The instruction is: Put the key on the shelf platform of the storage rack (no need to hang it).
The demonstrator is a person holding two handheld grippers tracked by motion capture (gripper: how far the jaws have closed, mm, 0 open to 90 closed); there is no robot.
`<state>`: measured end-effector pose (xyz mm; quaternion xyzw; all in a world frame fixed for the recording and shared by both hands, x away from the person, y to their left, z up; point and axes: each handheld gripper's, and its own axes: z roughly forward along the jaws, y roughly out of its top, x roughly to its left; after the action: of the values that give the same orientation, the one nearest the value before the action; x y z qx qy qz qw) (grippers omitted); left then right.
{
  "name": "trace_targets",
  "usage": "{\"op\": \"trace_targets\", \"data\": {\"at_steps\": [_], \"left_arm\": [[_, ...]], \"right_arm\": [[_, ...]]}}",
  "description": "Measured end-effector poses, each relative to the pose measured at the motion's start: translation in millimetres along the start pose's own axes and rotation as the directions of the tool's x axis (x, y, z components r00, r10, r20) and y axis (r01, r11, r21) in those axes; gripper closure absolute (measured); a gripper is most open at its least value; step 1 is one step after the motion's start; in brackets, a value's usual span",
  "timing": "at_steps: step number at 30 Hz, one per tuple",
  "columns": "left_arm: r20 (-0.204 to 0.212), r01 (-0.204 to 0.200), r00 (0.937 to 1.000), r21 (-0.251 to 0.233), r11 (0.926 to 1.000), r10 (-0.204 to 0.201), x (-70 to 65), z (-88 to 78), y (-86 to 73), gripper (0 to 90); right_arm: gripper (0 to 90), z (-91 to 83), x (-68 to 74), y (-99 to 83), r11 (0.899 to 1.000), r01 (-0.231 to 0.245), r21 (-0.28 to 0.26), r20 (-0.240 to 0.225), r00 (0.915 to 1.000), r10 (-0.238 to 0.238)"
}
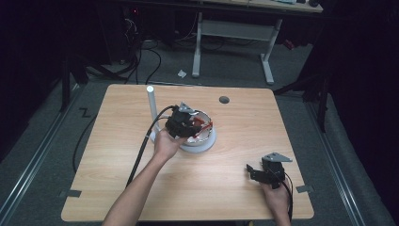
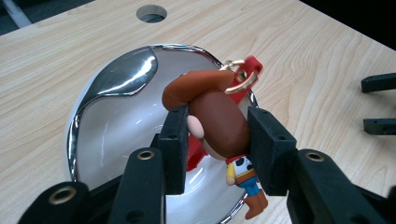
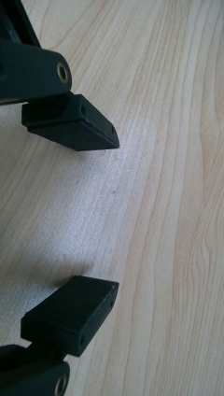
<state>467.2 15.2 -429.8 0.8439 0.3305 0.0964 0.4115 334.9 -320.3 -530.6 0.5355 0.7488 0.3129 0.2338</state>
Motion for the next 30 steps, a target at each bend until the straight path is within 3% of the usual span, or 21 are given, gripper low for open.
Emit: {"op": "trace_targets", "data": {"at_steps": [6,15,25,30], "left_arm": [[-0.02,0.011,0.9997,0.034,0.9994,-0.01,3.9,8.3,-9.7,60.6],[-0.048,0.02,0.9987,0.039,0.999,-0.018,6.1,15.2,-13.9,60.3],[-0.071,0.03,0.9971,0.04,0.9987,-0.028,7.1,21.3,-13.5,59.4],[-0.074,0.033,0.9967,0.016,0.9993,-0.031,7.0,15.1,-11.8,53.9]], "right_arm": [[26.9,0.1,0.1,0.0,1.0,0.001,0.0,0.001,1.0,-0.001],[26.9,0.0,0.2,0.1,1.0,0.002,0.001,0.001,1.0,-0.002],[26.9,0.1,0.3,0.1,1.0,0.0,0.0,0.002,1.0,0.0],[26.9,0.1,0.3,0.1,1.0,0.0,0.0,0.001,1.0,0.0]]}}
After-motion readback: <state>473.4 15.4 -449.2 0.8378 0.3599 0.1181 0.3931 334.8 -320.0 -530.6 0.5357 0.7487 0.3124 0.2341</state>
